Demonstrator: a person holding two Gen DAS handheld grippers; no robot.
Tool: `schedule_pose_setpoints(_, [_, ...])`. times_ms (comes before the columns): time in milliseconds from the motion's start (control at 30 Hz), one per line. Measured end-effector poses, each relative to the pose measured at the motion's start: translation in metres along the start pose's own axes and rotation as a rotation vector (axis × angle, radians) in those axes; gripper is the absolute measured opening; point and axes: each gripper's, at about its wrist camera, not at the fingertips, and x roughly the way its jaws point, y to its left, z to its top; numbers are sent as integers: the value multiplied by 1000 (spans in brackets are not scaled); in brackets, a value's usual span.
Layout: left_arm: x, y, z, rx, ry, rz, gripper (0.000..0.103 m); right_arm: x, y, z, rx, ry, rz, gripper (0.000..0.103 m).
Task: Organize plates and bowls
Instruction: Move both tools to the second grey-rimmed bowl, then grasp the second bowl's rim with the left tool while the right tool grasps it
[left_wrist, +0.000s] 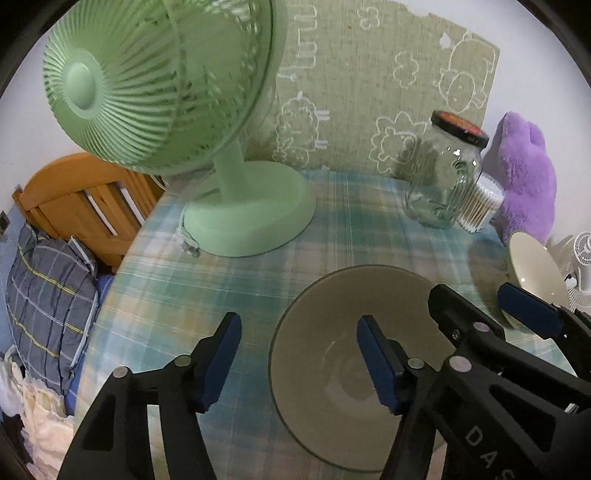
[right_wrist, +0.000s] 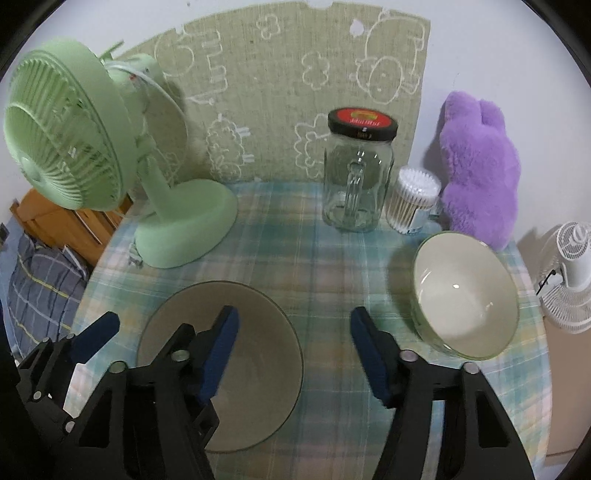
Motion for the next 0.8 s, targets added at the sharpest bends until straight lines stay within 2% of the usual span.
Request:
schedule_pose_setpoints(133, [15,1,-3,-2,28,0,46,18,2,-2,3,27,2,55])
schedule_pose_setpoints(233, [22,3,-5,-5,46,-11,37,27,2,-5,11,48,-2,47])
schedule_pose_setpoints(333, [26,4,-6,-2,54,-10,30,34,3,-6,9,67,-1,36])
schedule_pose_setpoints(367, [27,4,-6,-3,56,-8,26,36,4,-7,6,70,-1,29])
schedule_pose_setpoints(400, [28,5,-6,-5,60,-11,25,36,4,-7,4,71,-2,27])
schedule_pose_setpoints(800, [22,3,-10,12,76,-21,25,31,4,-11,11,82,-15,27])
